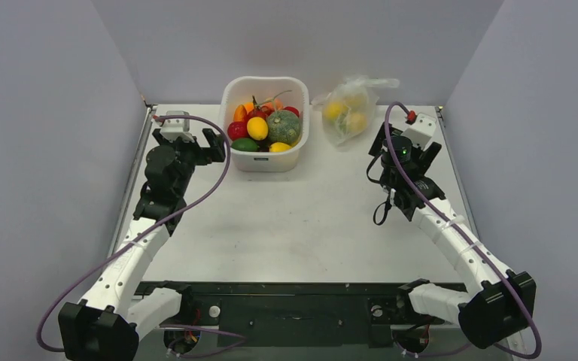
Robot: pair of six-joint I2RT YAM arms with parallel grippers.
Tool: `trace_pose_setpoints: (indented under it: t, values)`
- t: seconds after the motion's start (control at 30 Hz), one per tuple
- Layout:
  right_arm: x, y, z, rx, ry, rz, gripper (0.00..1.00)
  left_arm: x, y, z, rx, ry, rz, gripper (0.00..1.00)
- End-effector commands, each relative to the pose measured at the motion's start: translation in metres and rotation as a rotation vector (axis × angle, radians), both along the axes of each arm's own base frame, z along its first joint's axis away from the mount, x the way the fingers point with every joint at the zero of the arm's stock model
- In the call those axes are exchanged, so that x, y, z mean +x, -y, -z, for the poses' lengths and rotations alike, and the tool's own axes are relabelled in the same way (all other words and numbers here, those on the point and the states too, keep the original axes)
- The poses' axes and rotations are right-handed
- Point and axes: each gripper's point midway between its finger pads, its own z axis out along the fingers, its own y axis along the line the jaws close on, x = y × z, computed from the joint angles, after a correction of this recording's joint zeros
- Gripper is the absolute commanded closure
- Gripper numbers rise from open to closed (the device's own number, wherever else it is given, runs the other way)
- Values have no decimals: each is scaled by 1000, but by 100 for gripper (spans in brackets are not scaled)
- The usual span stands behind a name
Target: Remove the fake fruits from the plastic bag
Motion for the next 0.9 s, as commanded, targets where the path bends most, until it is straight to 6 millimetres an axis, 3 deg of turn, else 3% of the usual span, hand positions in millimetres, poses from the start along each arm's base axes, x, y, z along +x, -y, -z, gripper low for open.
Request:
trace_pose_setpoints:
  t: [0.0, 0.23, 0.37, 0.53, 0.63, 0.77, 0.8, 0.83, 0.87]
  values:
    - [14, -8, -18, 55, 85, 27, 1, 0, -2, -36, -13, 112, -6, 0]
    - [41, -37, -3, 154, 66, -57, 1, 0, -1, -36, -12, 111, -1, 0]
    - [65, -43, 5, 201, 53, -59, 1, 2, 0, -36, -12, 109, 4, 0]
    - [108, -44, 32, 295, 40, -43, 1, 3, 2, -34, -12, 103, 14, 0]
    - [138, -45, 30, 390, 88, -87, 1, 3, 3, -34, -13, 102, 15, 0]
    - [179, -47, 43, 548, 138, -171, 1, 6, 6, -32, -12, 94, 28, 0]
    - [189, -48, 30, 575, 187, -208, 1, 6, 6, -32, -12, 93, 31, 0]
    - [197, -50, 38, 593, 184, -210, 1, 8, 7, -32, -11, 91, 34, 0]
    - [206, -50, 25, 604, 218, -223, 1, 9, 7, -30, -10, 85, 35, 0]
